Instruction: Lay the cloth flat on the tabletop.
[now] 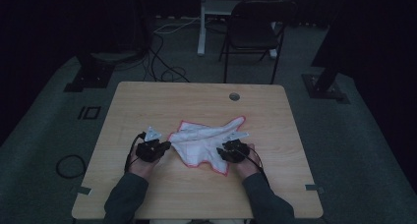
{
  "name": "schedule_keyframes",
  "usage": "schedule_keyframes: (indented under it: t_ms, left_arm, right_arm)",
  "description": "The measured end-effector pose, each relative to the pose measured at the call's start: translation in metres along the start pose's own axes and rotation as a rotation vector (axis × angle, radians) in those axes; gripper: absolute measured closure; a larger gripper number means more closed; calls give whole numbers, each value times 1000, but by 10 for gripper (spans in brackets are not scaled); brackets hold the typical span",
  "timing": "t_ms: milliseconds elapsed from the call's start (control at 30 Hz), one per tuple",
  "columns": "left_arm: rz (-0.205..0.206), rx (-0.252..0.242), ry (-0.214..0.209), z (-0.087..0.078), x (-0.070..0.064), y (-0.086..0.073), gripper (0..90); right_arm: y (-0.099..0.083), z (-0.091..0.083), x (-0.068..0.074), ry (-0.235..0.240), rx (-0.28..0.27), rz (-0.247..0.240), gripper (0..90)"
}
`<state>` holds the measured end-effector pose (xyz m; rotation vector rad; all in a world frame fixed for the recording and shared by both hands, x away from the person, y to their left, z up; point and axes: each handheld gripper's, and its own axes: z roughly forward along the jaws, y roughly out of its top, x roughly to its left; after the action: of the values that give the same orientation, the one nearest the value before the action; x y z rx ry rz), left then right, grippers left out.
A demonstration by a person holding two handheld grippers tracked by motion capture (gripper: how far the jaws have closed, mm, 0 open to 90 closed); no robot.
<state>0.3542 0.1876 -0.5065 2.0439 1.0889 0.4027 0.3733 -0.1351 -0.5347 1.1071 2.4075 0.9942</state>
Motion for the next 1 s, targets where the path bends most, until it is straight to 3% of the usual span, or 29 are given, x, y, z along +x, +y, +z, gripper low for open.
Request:
schedule_keyframes:
  t_ms: [200,1000]
  left_arm:
    - [-3,9,-2,2,0,-1,877]
    - [-9,51,-46,9,-9,-10,870]
  right_arm:
    - [-10,-6,-1,1,2,17,655]
    - [-45,-42,0,2,26,6,652]
